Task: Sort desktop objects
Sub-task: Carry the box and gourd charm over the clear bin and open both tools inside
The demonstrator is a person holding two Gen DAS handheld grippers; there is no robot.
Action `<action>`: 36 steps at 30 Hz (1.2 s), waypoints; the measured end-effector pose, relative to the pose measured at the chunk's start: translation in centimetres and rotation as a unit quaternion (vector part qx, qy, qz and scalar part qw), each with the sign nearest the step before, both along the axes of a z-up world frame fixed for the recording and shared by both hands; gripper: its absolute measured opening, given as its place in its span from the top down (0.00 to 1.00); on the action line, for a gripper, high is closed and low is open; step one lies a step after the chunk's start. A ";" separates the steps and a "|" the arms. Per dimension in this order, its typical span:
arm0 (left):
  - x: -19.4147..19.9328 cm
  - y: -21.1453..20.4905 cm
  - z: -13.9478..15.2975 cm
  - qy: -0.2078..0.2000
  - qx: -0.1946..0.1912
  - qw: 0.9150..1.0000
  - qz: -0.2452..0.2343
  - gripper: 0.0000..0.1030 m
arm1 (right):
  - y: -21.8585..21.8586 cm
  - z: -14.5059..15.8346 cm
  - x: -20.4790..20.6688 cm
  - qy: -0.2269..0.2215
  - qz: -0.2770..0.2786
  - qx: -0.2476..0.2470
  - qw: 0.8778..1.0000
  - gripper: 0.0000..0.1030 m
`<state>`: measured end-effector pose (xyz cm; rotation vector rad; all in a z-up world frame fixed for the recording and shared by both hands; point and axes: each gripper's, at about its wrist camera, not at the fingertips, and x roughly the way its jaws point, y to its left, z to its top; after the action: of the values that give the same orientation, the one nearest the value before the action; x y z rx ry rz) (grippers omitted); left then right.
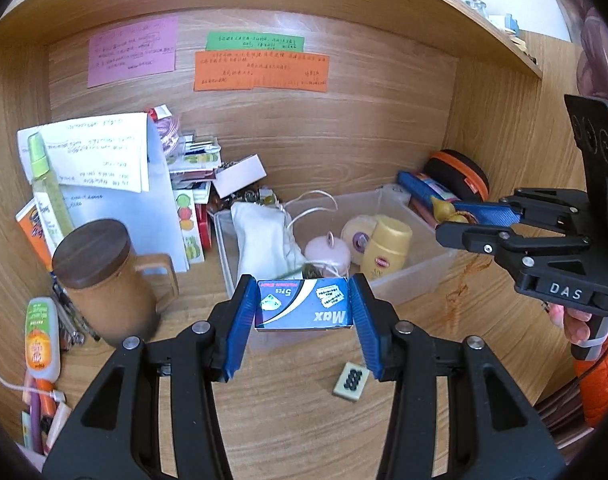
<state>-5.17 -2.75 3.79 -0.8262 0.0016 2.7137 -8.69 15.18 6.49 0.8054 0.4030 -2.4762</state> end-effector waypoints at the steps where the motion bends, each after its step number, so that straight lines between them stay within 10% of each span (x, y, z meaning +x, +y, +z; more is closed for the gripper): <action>1: -0.4 -0.1 0.1 -0.001 0.001 1.000 -0.001 0.55 | -0.2 0.2 -0.4 0.001 0.001 0.001 1.000 0.77; 13: -6.2 -0.6 -0.6 -0.025 0.006 1.000 -0.003 0.55 | -3.0 1.5 -5.7 0.010 0.000 0.001 1.000 0.77; 36: -12.0 0.4 -5.1 -0.082 -0.007 0.996 -0.023 0.55 | -6.2 -6.5 -8.8 -0.046 0.027 0.099 0.994 0.76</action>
<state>-17.13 -2.33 -1.27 -1.0382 0.0029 2.5984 -17.44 8.97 0.03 0.9715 0.6352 -2.3651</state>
